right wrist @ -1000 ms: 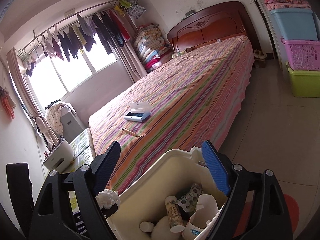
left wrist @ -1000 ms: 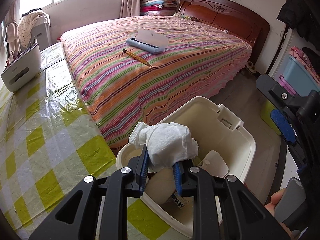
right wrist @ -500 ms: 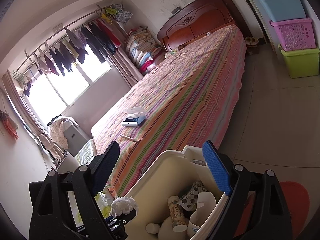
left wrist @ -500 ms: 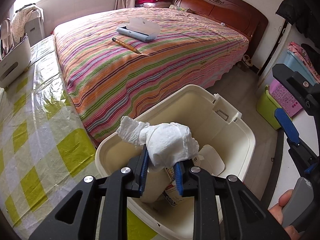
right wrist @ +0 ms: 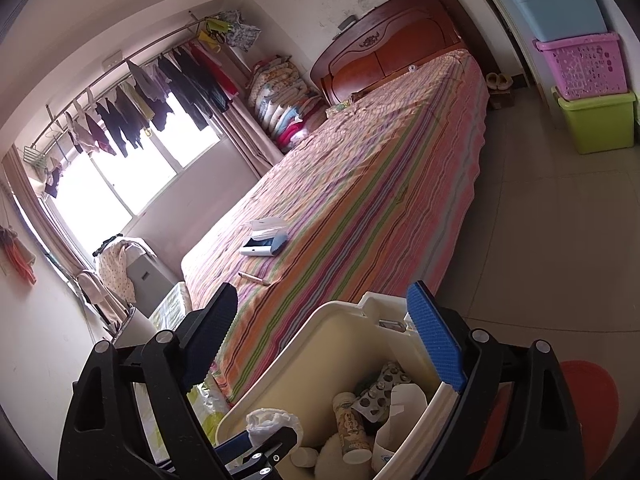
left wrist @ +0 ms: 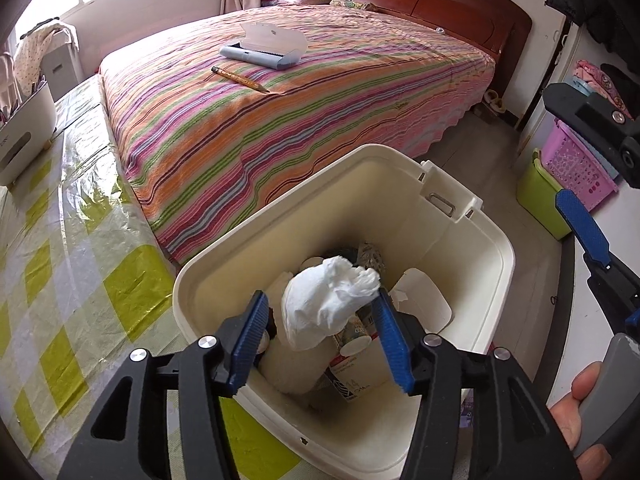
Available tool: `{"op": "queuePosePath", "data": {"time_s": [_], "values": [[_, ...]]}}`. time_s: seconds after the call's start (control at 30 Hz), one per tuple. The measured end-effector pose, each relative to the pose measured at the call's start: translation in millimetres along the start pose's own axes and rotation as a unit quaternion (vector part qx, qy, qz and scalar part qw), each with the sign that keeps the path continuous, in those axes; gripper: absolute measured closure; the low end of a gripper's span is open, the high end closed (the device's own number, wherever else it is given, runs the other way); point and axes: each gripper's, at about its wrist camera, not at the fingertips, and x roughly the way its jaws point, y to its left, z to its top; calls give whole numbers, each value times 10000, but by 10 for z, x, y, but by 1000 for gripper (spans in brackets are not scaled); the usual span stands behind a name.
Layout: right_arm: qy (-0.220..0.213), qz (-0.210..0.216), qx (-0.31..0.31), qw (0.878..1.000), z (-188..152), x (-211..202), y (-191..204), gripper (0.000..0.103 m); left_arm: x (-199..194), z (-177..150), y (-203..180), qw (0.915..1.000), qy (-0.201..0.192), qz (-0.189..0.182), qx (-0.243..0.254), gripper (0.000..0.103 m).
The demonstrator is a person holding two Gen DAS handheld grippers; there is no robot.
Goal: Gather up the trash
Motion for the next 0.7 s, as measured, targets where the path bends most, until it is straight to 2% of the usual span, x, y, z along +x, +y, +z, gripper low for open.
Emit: {"op": "queuePosePath", "data": {"time_s": [0.07, 0.2, 0.37, 0.57, 0.7], "values": [[-12, -4, 29, 10000, -2, -3, -16, 16, -10, -9, -13, 10000, -33, 31, 26, 36], [-5, -6, 39, 10000, -2, -2, -24, 16, -23, -15, -50, 9999, 6, 121, 106, 30], [-55, -15, 99, 9999, -6, -14, -40, 15, -29, -32, -80, 9998, 92, 143, 139, 29], [-51, -36, 122, 9999, -23, -13, -49, 13, -98, -55, -66, 9990, 10, 414, 185, 29], [60, -98, 103, 9999, -38, 17, -37, 10, -182, -98, 25, 9984, -68, 556, 15, 29]]}}
